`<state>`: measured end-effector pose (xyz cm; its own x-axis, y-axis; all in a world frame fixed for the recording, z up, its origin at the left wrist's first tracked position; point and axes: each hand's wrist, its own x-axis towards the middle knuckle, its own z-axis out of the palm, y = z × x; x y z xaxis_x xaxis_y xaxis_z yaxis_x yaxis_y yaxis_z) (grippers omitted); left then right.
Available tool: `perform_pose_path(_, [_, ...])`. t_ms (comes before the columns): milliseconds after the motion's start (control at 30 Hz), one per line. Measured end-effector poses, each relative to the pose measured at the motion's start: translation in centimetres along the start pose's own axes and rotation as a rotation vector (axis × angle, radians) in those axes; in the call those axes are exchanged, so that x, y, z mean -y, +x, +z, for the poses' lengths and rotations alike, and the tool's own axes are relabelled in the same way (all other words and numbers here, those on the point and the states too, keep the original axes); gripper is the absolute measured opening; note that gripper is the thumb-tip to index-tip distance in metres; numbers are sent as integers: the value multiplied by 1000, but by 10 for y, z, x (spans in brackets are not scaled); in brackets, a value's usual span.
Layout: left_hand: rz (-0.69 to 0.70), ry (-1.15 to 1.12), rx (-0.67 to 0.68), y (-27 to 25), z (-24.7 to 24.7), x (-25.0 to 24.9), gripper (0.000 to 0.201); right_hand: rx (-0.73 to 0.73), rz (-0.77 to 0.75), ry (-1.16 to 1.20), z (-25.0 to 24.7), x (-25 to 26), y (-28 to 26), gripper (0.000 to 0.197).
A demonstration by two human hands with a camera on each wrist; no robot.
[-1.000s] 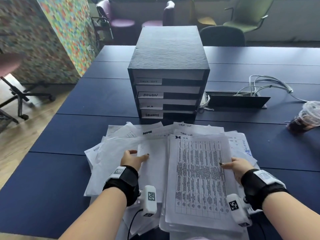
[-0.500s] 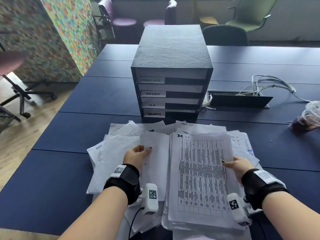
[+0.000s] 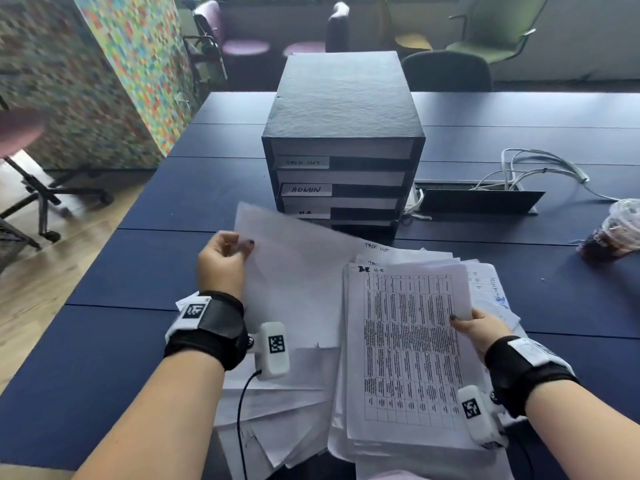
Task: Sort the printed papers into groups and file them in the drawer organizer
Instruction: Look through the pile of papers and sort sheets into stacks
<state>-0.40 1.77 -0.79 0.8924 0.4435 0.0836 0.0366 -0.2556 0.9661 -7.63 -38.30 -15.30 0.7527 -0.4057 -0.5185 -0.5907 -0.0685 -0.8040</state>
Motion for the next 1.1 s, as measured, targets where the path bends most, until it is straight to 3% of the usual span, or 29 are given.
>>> perform_pose_path(100, [178, -195, 18, 0, -8, -45, 34, -3, 18, 8, 0, -1, 2, 39])
perform_pose_path(200, [284, -350, 188, -13, -10, -81, 61, 7, 16, 64, 1, 1, 1, 39])
perform_pose_path(333, [384, -166, 511, -46, 11, -98, 41, 35, 4, 121, 1, 10, -5, 39])
perform_pose_path(500, [521, 178, 1042, -91, 42, -70, 29, 74, 22, 265, 6, 24, -19, 29])
perform_pose_path(600, [414, 467, 1274, -110, 58, -51, 30, 116, 48, 374, 4, 31, -29, 27])
perform_pose_path(800, [113, 565, 1426, -110, 58, -6, 33, 124, 74, 411, 2, 34, -36, 30])
perform_pose_path(867, [30, 511, 1439, -107, 54, 1, 44, 125, 80, 417, 2, 35, -38, 32])
perform_pose_path(933, [-86, 395, 1330, -99, 48, 6, 57, 120, 76, 410, 3, 38, -40, 32])
perform_pose_path(1000, [-153, 302, 1096, -88, 43, 10, 52, 118, 72, 415, 4, 41, -42, 29])
perform_pose_path(1100, [-157, 405, 714, -67, 36, 19, 20, 124, 67, 439, 4, 45, -45, 25])
